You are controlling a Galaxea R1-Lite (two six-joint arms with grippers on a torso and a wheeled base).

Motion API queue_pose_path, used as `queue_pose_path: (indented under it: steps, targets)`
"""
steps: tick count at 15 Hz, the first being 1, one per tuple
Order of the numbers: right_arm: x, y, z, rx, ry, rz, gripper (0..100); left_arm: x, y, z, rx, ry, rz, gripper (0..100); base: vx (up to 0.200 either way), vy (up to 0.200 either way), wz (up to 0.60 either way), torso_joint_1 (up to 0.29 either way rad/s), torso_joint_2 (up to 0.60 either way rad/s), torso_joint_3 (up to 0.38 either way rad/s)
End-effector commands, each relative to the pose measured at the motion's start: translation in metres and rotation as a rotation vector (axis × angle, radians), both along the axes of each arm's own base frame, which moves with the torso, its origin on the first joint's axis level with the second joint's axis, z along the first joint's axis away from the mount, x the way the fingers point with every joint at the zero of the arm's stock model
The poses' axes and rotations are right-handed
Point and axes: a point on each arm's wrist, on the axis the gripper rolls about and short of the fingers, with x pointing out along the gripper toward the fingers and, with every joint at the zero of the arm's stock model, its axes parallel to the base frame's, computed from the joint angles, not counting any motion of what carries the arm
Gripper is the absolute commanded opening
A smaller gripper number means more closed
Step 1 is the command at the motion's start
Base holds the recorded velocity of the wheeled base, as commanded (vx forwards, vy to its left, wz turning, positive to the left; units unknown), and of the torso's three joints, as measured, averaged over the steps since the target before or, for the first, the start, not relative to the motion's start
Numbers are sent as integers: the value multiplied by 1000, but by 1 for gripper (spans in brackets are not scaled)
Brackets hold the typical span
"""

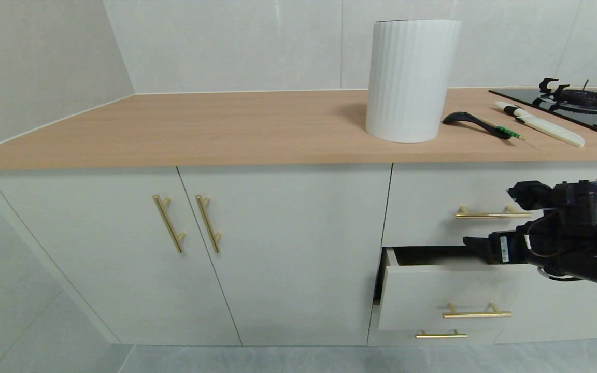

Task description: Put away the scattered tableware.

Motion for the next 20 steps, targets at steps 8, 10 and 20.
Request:
queue_pose_path:
  steps: [8,10,20]
  targets:
    - [53,5,-60,-5,155,-85,100,0,0,0,0,2,0,100,0,0,0,0,0,0]
    - [50,5,-60,-8,175,-85,100,0,0,0,0,0,0,100,0,0,0,0,0,0]
    - [24,4,-42,-39,329,-75,100,0,0,0,0,2,0,100,0,0,0,0,0,0]
